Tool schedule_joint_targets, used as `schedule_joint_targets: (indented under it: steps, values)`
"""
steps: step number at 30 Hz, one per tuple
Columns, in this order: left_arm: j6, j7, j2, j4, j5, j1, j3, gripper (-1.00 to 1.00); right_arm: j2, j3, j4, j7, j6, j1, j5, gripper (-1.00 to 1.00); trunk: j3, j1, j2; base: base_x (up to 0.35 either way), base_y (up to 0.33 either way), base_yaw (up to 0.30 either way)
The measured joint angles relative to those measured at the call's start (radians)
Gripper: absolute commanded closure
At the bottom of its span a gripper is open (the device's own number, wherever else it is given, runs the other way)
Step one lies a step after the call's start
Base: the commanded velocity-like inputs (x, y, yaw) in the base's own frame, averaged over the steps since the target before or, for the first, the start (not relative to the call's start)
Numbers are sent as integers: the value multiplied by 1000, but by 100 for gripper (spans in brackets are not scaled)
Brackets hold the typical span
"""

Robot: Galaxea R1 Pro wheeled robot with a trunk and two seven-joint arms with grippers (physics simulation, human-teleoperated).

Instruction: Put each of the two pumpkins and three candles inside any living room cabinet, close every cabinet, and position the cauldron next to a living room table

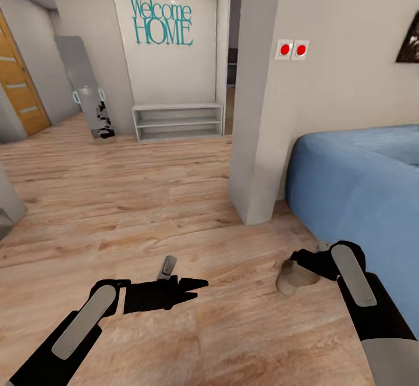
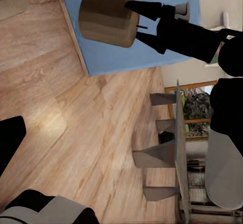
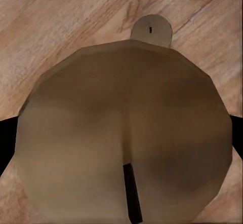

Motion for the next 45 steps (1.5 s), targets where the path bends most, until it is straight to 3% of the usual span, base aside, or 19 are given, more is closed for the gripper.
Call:
schedule_joint_targets:
  steps: [8, 16, 45]
  values:
    - [0, 0, 0, 0, 0, 0, 1, -100, 0, 0, 0, 0, 0, 0, 0, 100, -2, 0, 0, 9, 205, -286]
    - [1, 0, 0, 0, 2, 0, 35, -100, 0, 0, 0, 0, 0, 0, -1, 100, -5, 0, 0, 123, 269, -286]
    - [1, 0, 0, 0, 1, 1, 38, -100, 0, 0, 1, 0, 0, 0, -1, 100, -17, 0, 0, 145, 151, -286]
